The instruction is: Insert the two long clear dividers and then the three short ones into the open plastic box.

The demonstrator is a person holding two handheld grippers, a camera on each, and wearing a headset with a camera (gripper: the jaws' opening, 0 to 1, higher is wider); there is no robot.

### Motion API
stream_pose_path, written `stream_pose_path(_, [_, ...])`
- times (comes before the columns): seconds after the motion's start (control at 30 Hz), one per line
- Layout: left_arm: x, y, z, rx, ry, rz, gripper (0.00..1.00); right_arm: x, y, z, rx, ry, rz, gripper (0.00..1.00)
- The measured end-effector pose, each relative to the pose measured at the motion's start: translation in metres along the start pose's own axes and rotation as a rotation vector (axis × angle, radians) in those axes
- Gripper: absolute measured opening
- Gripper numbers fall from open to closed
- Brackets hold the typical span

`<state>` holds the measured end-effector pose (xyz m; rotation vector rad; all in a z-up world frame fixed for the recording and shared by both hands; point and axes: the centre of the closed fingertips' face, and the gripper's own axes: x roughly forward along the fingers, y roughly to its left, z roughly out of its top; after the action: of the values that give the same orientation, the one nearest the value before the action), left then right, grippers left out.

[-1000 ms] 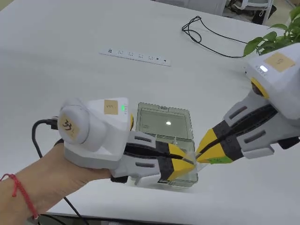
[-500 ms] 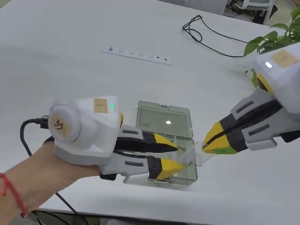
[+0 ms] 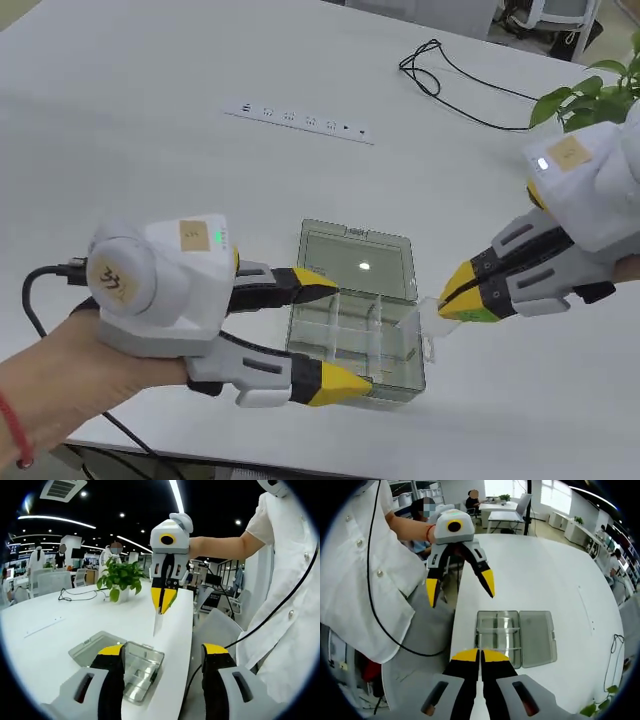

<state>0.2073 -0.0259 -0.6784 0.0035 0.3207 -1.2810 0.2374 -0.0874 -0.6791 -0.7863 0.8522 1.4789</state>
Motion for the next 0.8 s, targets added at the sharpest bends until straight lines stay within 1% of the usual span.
stream_pose_path(0.03, [-0.001, 0.001, -0.001, -0.001, -0.002, 0.001, 0.68, 0.003, -0.003, -0.003, -0.008, 0.018, -0.011, 0.03])
stream_pose_path(0.17, [-0.003, 0.005, -0.008, -0.012, 0.003, 0.016, 0.80, 0.012, -0.011, -0.011, -0.013, 0.051, -0.030, 0.03])
stream_pose_path(0.3, [-0.005, 0.008, -0.013, -0.014, 0.014, 0.022, 0.88, 0.024, -0.015, -0.017, -0.010, 0.071, -0.030, 0.03])
stream_pose_path(0.37, [-0.006, 0.009, -0.015, -0.016, 0.015, 0.024, 0.92, 0.030, -0.019, -0.023, -0.009, 0.078, -0.031, 0.03])
stream_pose_path(0.43, [-0.007, 0.011, -0.016, -0.020, 0.015, 0.030, 0.96, 0.034, -0.021, -0.026, -0.007, 0.085, -0.034, 0.03])
stream_pose_path(0.5, [-0.007, 0.012, -0.017, -0.022, 0.012, 0.035, 1.00, 0.041, -0.027, -0.034, -0.006, 0.098, -0.039, 0.03])
stream_pose_path(0.6, [-0.008, 0.013, -0.021, -0.032, 0.018, 0.031, 1.00, 0.047, -0.032, -0.042, -0.006, 0.121, -0.041, 0.03])
stream_pose_path(0.7, [-0.008, 0.013, -0.024, -0.029, 0.030, 0.032, 1.00, 0.054, -0.037, -0.048, 0.000, 0.131, -0.043, 0.03])
stream_pose_path(0.8, [-0.008, 0.014, -0.028, -0.031, 0.042, 0.037, 1.00, 0.057, -0.035, -0.048, 0.009, 0.133, -0.039, 0.03])
